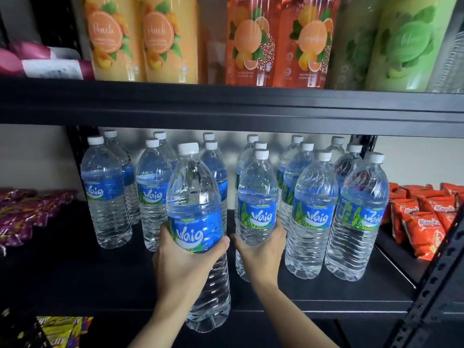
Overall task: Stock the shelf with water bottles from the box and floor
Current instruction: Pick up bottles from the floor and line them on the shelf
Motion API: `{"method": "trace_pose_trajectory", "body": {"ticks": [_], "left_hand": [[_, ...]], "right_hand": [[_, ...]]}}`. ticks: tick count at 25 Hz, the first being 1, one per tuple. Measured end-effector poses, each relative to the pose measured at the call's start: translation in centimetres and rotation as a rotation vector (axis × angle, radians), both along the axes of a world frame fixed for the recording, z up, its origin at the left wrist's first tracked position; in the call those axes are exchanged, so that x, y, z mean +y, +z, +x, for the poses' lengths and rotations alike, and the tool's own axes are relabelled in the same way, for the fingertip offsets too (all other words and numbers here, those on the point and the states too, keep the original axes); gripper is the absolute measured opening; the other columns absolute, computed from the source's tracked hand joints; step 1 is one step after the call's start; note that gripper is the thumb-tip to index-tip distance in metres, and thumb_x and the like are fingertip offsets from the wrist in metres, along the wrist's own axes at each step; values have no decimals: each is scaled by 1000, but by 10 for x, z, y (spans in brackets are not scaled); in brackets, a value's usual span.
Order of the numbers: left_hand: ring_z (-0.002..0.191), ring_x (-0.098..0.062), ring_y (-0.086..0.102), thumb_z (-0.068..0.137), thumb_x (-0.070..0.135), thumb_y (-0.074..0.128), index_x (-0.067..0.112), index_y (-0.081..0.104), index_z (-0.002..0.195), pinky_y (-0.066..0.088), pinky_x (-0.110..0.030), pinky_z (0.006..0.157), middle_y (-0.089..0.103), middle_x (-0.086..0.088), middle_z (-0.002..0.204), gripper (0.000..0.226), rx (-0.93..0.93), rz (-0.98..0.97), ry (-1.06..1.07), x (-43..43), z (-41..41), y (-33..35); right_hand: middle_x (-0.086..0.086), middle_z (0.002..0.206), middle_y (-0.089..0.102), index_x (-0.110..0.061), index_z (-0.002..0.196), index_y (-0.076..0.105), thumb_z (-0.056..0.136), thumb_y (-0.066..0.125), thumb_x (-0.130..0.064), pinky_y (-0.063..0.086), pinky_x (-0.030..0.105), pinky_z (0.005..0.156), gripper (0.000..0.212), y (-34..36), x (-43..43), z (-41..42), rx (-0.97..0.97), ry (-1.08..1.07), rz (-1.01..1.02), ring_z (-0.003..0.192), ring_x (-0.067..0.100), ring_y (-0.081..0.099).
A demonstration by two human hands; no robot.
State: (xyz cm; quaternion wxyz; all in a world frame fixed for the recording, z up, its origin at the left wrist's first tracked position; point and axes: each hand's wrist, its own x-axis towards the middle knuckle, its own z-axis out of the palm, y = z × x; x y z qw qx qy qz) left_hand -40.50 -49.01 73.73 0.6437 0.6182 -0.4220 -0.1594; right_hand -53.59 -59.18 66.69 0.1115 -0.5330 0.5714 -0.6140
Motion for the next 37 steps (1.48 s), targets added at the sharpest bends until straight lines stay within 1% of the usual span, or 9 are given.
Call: {"method": "trace_pose_trajectory", "body": {"ticks": [6, 9, 13, 16, 18, 24, 28, 33, 37], "left_hand": [[85, -16, 67, 41, 41, 95, 27, 54, 99, 55, -35, 78, 69, 11, 90, 73, -16, -10, -13, -2, -1, 0], [85, -14, 67, 43, 38, 96, 27, 54, 100, 54, -34, 77, 68, 12, 89, 72, -33, -20, -22, -4, 1, -1], [86, -14, 65, 46, 36, 96, 25, 53, 102, 50, -30, 77, 67, 13, 90, 71, -57, -24, -43, -13, 1, -1], [89, -14, 64, 48, 34, 96, 26, 51, 103, 47, -28, 76, 66, 11, 95, 71, -52, -40, -75, -25, 0, 0], [93, -14, 63, 49, 34, 95, 27, 50, 105, 45, -27, 77, 66, 9, 100, 72, -74, -54, -86, -35, -1, 0], [96, -14, 64, 47, 38, 94, 24, 52, 113, 52, -30, 83, 66, 7, 105, 80, -165, -87, -116, -75, 1, -9], [95, -18, 65, 41, 56, 87, 26, 50, 114, 56, -37, 82, 66, 6, 104, 88, -176, -27, -80, -93, 0, -27], [97, -22, 64, 46, 52, 88, 30, 47, 109, 54, -35, 82, 65, 6, 102, 79, -137, -40, -47, -99, -1, -41], [104, -17, 62, 44, 54, 87, 38, 43, 115, 53, -38, 89, 63, 11, 109, 85, -136, -54, -72, -98, 0, -47]], "right_hand": [[2, 134, 43, -12, 146, 29, 53, 92, -48, 32, 32, 111, 117, -8, 2, -8, 115, 49, 12, 129, 17, 36], [-1, 148, 36, -16, 151, 20, 57, 84, -60, 28, 31, 116, 122, -23, 6, -25, 180, 186, 139, 139, 13, 30], [-10, 134, 52, -27, 138, 37, 61, 74, -70, 42, 31, 104, 96, -36, 16, -51, 290, 335, 412, 127, 11, 49], [-9, 134, 51, -27, 136, 39, 62, 63, -79, 38, 31, 108, 93, -42, 19, -66, 532, 355, 492, 132, 12, 44], [-7, 140, 48, -25, 140, 36, 63, 54, -84, 33, 32, 113, 99, -46, 18, -70, 601, 349, 516, 138, 14, 38], [-4, 141, 48, -24, 138, 38, 66, 47, -89, 29, 29, 114, 98, -46, 19, -70, 633, 317, 488, 139, 13, 36], [-8, 129, 50, -26, 130, 42, 75, 57, -75, 32, 24, 106, 76, -43, 22, -71, 618, 317, 436, 131, 11, 42], [-8, 127, 51, -27, 126, 44, 71, 59, -76, 35, 25, 105, 75, -44, 21, -72, 597, 324, 432, 128, 11, 45], [-8, 128, 51, -27, 125, 44, 70, 59, -77, 36, 25, 106, 76, -44, 22, -73, 595, 336, 438, 128, 11, 45]]}}
